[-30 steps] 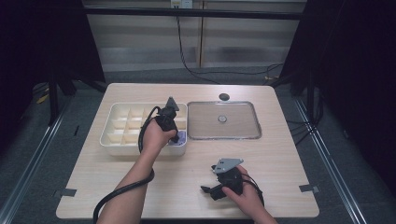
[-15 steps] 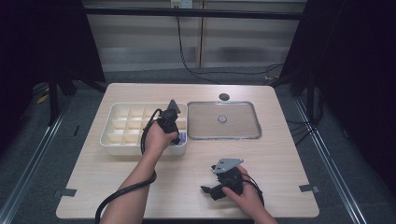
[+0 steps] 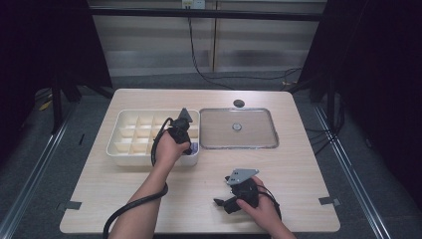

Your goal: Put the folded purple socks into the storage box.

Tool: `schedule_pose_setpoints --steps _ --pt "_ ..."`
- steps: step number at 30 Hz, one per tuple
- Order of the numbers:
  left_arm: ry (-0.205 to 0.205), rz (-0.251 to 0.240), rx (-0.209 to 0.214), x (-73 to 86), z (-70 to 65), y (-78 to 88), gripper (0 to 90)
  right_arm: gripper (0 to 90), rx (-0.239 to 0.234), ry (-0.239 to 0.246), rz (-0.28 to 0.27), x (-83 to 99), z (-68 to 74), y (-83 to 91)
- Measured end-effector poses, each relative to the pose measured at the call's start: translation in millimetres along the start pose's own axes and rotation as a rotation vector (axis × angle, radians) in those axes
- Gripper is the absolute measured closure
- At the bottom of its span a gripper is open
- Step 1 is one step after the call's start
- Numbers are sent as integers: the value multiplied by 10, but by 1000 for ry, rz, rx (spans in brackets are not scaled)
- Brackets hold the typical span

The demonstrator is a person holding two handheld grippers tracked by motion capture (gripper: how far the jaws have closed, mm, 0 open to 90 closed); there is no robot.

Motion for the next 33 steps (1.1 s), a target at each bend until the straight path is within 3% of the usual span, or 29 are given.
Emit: schedule_pose_setpoints --steps 10,13,16,27,33 --pt "-1 -3 -20 -2 -13 -27 900 136 0 0 0 0 0 0" --pt "-10 0 -12 0 -9 -17 900 136 0 0 0 -1 0 -1" --pt "9 -11 -1 4 -3 2 874 136 0 4 -1 -3 -3 -3" --pt "9 -55 18 18 -10 203 797 136 -1 0 1 -5 -1 -4" --pt "11 -75 8 27 -9 292 756 135 -5 8 -3 -10 -8 -11"
Point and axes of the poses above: each handheld gripper's, and its own axes: y roughly backward along the jaws, x roughly out of its underside, z roughly to its left, the point moved 2 cm from there along -y, roughly forward along the jaws, and after that the axes turned 1 degree about y, right-handed, at the moved point
